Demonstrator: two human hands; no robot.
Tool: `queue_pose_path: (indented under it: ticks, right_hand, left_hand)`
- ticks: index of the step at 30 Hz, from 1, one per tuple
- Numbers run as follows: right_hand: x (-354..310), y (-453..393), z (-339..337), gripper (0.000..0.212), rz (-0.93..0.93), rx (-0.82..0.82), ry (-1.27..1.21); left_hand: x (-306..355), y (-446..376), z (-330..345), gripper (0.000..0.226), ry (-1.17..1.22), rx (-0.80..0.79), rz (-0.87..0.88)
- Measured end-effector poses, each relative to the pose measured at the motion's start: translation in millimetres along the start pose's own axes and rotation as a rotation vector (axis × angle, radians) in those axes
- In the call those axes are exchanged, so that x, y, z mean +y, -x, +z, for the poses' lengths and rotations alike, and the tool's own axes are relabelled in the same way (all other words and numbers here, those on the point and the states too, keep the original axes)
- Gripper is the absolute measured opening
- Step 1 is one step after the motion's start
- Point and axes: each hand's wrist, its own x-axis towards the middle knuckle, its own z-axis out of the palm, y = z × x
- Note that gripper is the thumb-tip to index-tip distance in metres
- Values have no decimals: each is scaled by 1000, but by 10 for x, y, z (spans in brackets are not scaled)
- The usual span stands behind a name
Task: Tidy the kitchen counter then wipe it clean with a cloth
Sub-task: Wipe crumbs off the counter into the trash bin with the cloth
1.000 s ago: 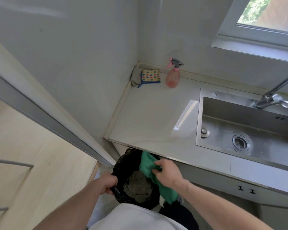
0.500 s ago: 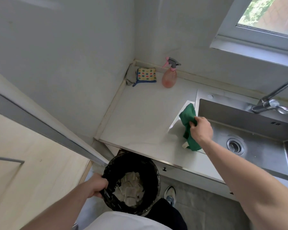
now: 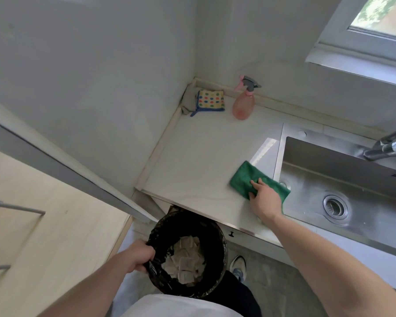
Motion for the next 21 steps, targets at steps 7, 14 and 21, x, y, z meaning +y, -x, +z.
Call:
queue_pose_path:
  ticks: [7, 14, 21]
  right_hand:
    - [-405, 778, 365, 44, -163, -21, -16]
    - [-778, 1421, 579, 39, -223, -216, -214]
    - [-795, 1147, 134, 37, -146, 48, -505]
  left_hand:
    - [50, 61, -12, 28, -28, -9, 29]
    - [54, 97, -71, 34, -98, -28, 39]
    - [21, 76, -116, 38, -103, -35, 43]
